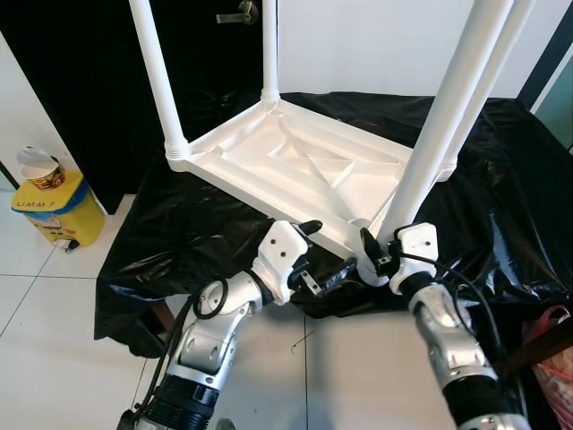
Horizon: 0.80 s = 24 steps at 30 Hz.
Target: Building children table
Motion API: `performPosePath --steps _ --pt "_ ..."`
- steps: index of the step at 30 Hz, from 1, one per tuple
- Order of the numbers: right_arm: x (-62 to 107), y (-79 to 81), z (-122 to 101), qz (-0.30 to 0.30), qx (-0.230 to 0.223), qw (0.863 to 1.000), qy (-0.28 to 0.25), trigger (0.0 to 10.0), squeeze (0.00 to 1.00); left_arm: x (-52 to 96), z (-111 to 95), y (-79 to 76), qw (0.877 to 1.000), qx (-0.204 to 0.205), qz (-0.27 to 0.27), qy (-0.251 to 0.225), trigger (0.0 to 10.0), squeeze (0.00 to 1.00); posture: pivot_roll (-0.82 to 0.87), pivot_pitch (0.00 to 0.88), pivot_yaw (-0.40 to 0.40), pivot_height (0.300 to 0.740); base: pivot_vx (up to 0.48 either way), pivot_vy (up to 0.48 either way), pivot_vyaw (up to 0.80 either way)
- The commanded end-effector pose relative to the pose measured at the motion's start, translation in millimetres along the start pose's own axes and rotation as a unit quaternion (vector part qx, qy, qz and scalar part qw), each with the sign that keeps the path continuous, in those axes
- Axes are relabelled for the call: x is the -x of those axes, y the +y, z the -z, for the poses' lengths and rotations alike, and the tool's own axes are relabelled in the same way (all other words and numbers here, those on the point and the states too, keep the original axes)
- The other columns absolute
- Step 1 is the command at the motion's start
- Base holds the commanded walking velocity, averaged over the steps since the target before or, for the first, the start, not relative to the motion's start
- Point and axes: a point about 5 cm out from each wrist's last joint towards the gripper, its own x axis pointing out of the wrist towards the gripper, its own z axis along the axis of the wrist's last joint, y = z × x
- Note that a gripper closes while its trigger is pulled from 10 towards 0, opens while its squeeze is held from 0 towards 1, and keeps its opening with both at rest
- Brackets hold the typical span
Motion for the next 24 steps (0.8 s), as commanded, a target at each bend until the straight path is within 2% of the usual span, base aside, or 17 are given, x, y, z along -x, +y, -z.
performPosePath --steps 1,5,6,13,17,24 --pt "12.2 3.9 24 0.034 0.001 0.997 0.064 10.0 0.0 1.4 12 -0.5 0.999 0.01 -0.04 0.033 10.0 0.0 0.03 0.013 -0.044 0.74 0.0 0.0 0.0" --pt "16.0 10.6 27 0.066 -0.017 0.995 0.076 10.0 0.0 1.7 16 -3.8 0.998 0.014 -0.04 0.038 10.0 0.0 0.03 0.015 -0.047 0.74 0.0 0.0 0.0" --pt "17.1 15.9 27 0.068 -0.014 0.994 0.078 10.0 0.0 0.8 16 -4.9 0.998 0.029 -0.042 0.04 10.0 0.0 0.03 0.018 -0.049 0.74 0.0 0.0 0.0" --pt "19.7 30.4 23 0.063 -0.026 0.995 0.072 10.0 0.0 -1.5 16 -7.8 0.997 0.051 -0.046 0.043 10.0 0.0 0.03 0.026 -0.054 0.74 0.0 0.0 0.0" --pt "18.7 31.8 6 0.039 -0.007 0.999 0.02 10.0 0.0 -2.2 16 -6.8 0.995 0.061 -0.06 0.047 10.0 0.0 0.02 0.034 -0.058 0.74 0.0 0.0 0.0" --pt "20.3 30.2 6 0.04 -0.01 0.999 0.03 10.0 0.0 -0.5 19 2.2 0.992 0.076 -0.091 0.049 10.0 0.0 0.02 0.044 -0.064 0.74 0.0 0.0 0.0"
